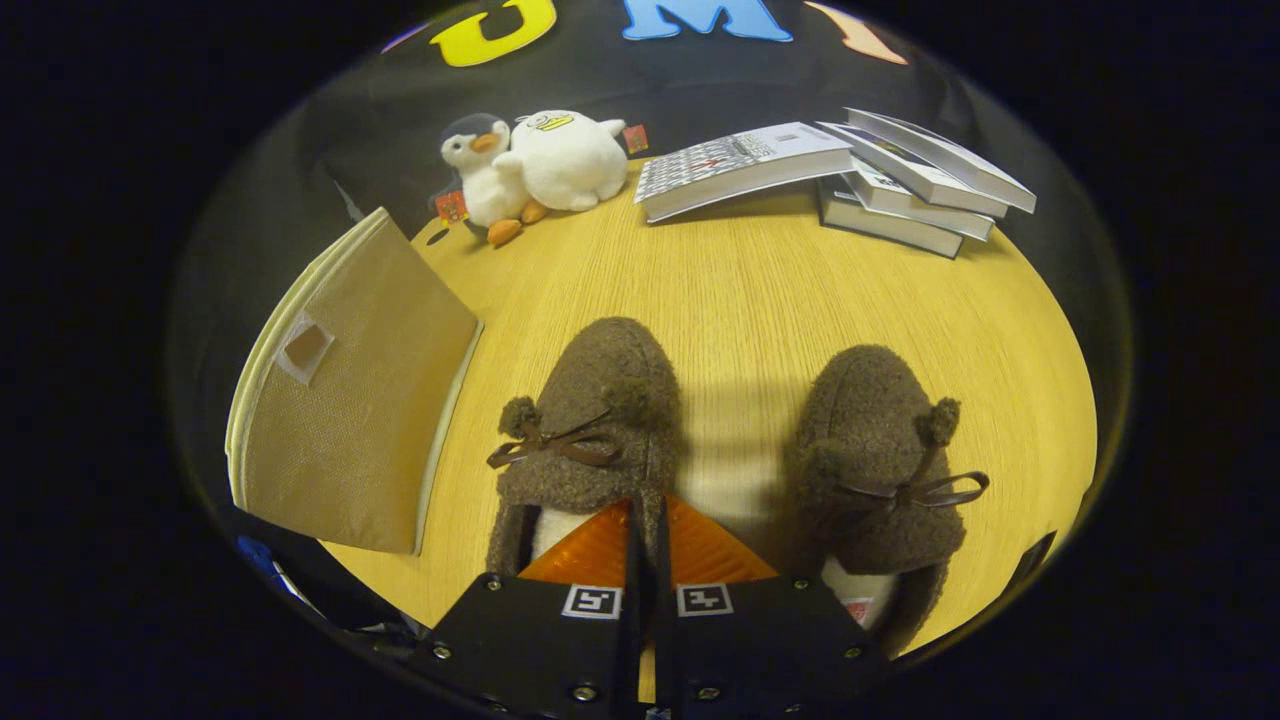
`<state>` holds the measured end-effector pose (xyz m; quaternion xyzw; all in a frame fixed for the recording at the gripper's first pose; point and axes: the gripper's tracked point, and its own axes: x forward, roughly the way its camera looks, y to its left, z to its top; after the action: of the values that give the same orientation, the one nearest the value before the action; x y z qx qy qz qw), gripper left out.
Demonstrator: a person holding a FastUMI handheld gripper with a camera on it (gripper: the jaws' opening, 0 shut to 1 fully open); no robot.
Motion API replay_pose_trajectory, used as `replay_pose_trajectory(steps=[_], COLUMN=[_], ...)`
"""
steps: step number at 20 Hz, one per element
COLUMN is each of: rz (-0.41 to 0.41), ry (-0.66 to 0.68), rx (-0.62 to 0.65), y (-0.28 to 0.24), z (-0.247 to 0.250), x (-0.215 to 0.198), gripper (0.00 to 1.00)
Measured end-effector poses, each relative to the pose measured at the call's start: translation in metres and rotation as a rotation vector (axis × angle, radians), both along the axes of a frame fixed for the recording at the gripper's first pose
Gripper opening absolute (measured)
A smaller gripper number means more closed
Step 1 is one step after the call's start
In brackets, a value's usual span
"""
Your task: Open the storage box then place both shoes into the box .Put the left shoe in first, then the right shoe, with the right side of both shoes facing outward in a uniform manner.
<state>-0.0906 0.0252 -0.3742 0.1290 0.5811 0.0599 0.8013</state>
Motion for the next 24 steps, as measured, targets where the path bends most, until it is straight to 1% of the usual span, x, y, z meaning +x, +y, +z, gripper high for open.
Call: replay_pose_trajectory(steps=[1, 4, 5, 6, 7, 11, 14, 18, 21, 24], rz=[-0.029, -0.020, -0.034, -0.044, -0.045, -0.128, -0.122, -0.140, -0.159, -0.156], ry=[-0.004, -0.007, -0.026, -0.040, -0.037, -0.048, -0.073, -0.114, -0.127, -0.140], rx=[0.030, 0.052, 0.038, 0.030, 0.038, 0.144, 0.206, 0.306, 0.365, 0.397], y=[0.004, 0.009, 0.009, 0.006, 0.009, 0.024, 0.044, 0.077, 0.102, 0.132], z=[0.007, 0.022, 0.025, 0.033, 0.037, 0.076, 0.112, 0.155, 0.177, 0.190], x=[0.004, 0.006, 0.009, 0.008, 0.008, 0.021, 0.033, 0.052, 0.063, 0.074], gripper=[0.06, 0.06, 0.06, 0.00, 0.00, 0.00, 0.00, 0.00, 0.00, 0.00])
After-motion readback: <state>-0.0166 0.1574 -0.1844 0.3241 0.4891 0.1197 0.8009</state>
